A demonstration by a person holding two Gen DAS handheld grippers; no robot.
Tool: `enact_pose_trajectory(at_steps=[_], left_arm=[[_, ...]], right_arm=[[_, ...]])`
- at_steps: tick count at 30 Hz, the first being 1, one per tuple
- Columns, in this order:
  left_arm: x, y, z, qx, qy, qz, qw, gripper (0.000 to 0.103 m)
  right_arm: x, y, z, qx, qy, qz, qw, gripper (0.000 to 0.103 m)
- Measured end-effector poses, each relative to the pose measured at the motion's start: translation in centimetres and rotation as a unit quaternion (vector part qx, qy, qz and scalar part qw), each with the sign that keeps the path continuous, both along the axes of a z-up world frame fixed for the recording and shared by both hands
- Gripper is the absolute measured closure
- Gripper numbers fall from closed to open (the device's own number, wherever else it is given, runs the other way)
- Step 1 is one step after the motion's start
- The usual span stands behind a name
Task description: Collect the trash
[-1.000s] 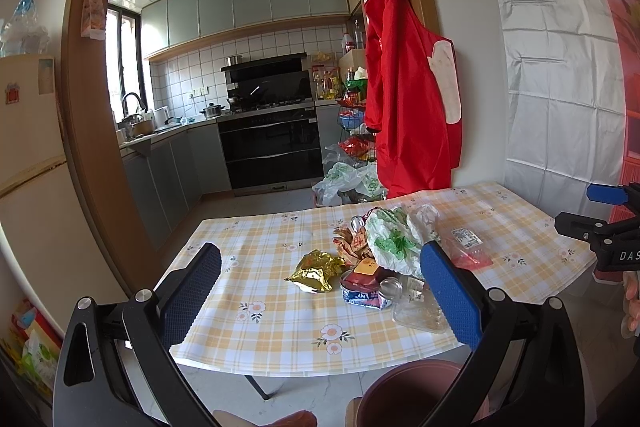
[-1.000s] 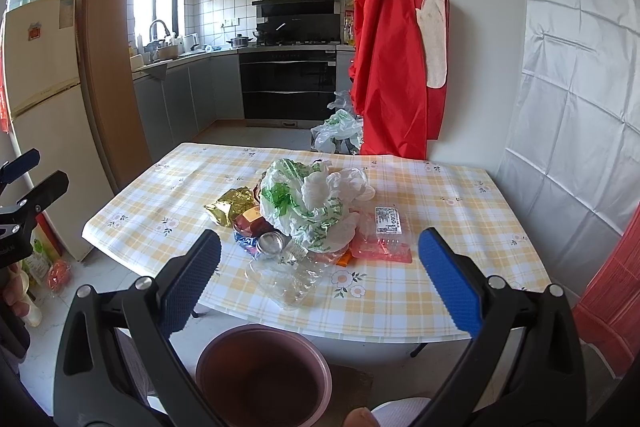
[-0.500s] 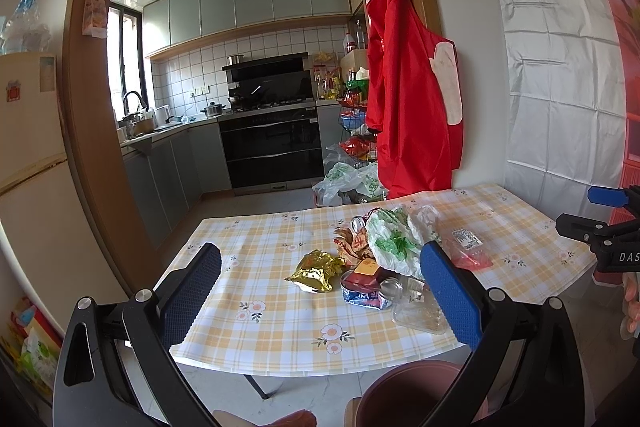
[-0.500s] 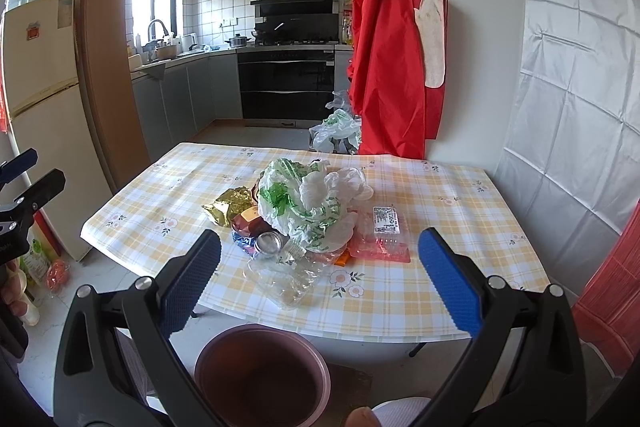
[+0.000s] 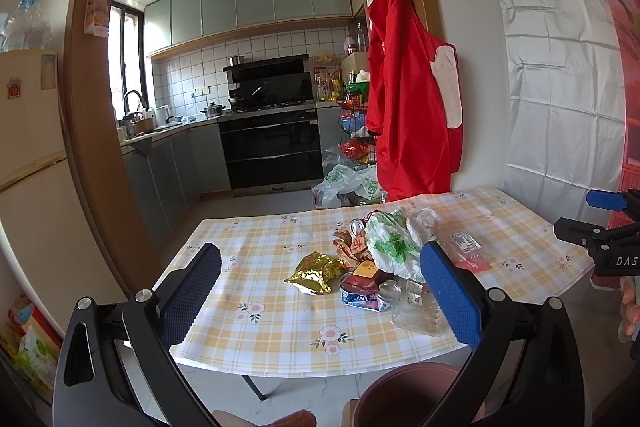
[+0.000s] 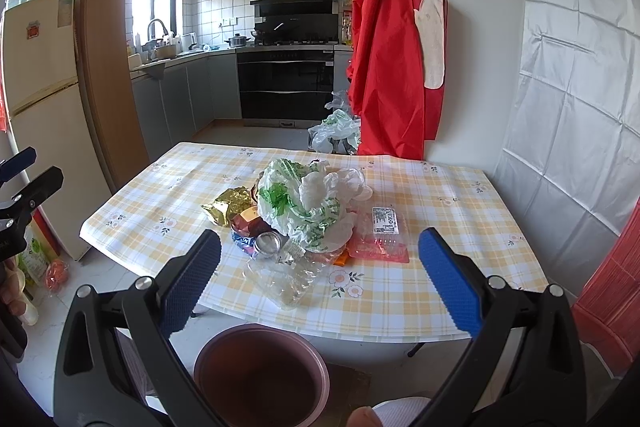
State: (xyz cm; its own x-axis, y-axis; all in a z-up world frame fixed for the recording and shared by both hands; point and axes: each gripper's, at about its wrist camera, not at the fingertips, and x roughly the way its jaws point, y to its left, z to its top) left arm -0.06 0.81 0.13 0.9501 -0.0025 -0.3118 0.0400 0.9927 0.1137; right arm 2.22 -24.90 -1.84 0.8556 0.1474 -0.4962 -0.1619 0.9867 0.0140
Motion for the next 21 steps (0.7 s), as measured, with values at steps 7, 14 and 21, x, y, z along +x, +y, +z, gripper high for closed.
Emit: enact_pose_trajectory(at_steps=[7,14,21], left_arm=[[-0.02,0.05,0.07,-0.001,0.0,0.0,1.0,0.005],[-0.02,0.0,0.14,-0.002,-0.001,0.003,1.0,0.005],[0.01,0.17,0.37,-0.011,0.001,0.006,0.9999,0.005]], right_arm=[[0.0,-0.04,0.02,-0.001,0.0,0.0,1.0,0.006],[0.05,-0.13,-0.09,-0.002,0.001,-0.002,1.0,0.006],[-0.05,-0.1,-0.22,-0.001,0.003,-0.002,1.0,0.006]])
